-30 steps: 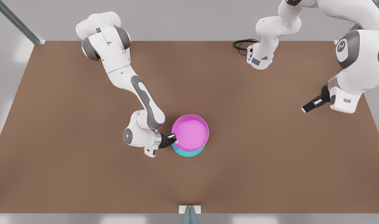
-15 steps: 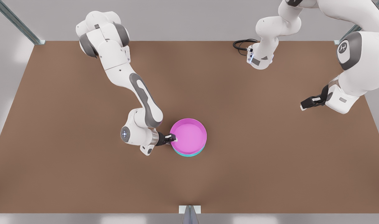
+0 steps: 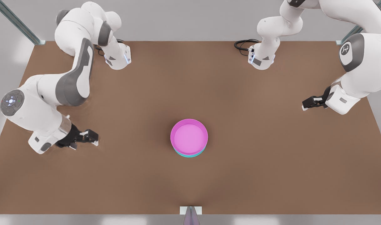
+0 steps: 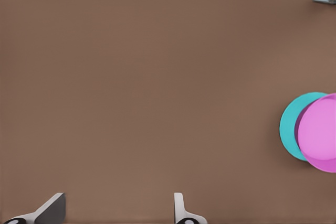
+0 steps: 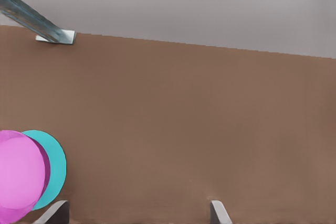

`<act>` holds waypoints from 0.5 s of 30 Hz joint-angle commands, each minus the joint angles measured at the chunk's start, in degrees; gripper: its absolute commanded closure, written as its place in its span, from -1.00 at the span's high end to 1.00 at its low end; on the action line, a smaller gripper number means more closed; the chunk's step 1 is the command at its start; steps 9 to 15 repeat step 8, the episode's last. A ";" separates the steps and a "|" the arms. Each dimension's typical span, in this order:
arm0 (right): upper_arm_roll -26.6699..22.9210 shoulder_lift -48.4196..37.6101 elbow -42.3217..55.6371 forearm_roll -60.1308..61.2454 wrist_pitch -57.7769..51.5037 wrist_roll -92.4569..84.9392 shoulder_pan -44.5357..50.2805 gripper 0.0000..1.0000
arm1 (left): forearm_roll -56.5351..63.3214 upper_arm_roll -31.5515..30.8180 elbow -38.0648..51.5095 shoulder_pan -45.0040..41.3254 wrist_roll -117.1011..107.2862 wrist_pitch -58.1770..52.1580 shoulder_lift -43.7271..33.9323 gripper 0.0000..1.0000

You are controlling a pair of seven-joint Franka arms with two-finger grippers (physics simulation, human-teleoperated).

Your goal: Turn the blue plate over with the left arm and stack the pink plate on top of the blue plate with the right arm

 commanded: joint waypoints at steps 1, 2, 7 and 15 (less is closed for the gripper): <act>9.59 -10.12 -2.38 -20.37 -25.29 4.67 -2.85 1.00 | 0.03 -0.03 0.07 0.01 5.14 0.02 -0.06 1.00; 23.39 -15.31 -7.12 -27.24 -24.77 7.65 -10.67 1.00 | 0.03 -0.03 0.07 0.01 5.14 -0.07 -0.06 1.00; 28.51 -24.02 -18.30 -29.97 -17.82 10.12 -13.58 1.00 | 0.03 0.06 0.07 0.10 5.22 -0.25 -0.06 1.00; 28.51 -24.02 -18.30 -30.06 -17.82 10.12 -13.58 1.00 | 0.03 0.06 0.07 0.10 5.22 -0.16 -0.06 1.00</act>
